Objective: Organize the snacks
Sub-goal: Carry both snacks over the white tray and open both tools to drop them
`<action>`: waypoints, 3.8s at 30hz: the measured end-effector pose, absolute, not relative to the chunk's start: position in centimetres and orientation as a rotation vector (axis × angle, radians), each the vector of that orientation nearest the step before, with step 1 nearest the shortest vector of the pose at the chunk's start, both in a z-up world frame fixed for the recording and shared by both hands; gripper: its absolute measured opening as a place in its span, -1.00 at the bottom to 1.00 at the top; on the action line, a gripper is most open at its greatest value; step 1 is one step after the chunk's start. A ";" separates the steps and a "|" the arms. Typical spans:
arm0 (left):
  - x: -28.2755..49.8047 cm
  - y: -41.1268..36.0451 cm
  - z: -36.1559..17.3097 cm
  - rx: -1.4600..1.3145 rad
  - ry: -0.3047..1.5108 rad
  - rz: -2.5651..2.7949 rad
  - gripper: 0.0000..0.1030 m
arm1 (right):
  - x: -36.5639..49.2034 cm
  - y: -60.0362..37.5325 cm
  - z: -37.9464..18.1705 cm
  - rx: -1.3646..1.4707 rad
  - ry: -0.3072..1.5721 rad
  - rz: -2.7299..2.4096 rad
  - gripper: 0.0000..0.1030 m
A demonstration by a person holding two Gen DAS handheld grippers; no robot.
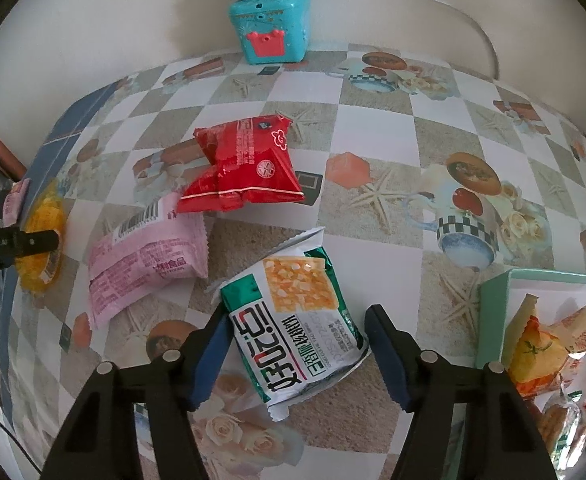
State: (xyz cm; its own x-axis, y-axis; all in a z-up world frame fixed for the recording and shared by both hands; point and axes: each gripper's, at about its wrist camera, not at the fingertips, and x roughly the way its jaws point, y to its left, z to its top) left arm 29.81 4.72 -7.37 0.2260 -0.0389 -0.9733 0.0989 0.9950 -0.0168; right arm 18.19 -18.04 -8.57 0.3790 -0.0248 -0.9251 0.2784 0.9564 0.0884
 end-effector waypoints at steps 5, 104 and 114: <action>27.2 4.7 -6.6 0.032 1.329 0.006 -0.14 | 17.4 -18.0 -8.2 0.250 1.176 -0.193 0.32; 6.0 -29.4 -1.8 0.169 1.260 -0.555 -0.13 | -3.8 -38.8 -2.0 0.549 1.113 -0.671 0.32; 6.1 -29.0 -1.4 0.168 1.271 -0.566 0.07 | -3.4 -38.4 -2.1 0.541 1.119 -0.655 0.34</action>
State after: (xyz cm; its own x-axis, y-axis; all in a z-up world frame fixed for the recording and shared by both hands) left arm 6.07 -28.98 -1.41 0.1805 -0.3071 -0.9344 0.4885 0.8526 -0.1859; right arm -3.40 -38.40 -2.13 0.2891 -0.2037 -0.9354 0.7160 0.6946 0.0700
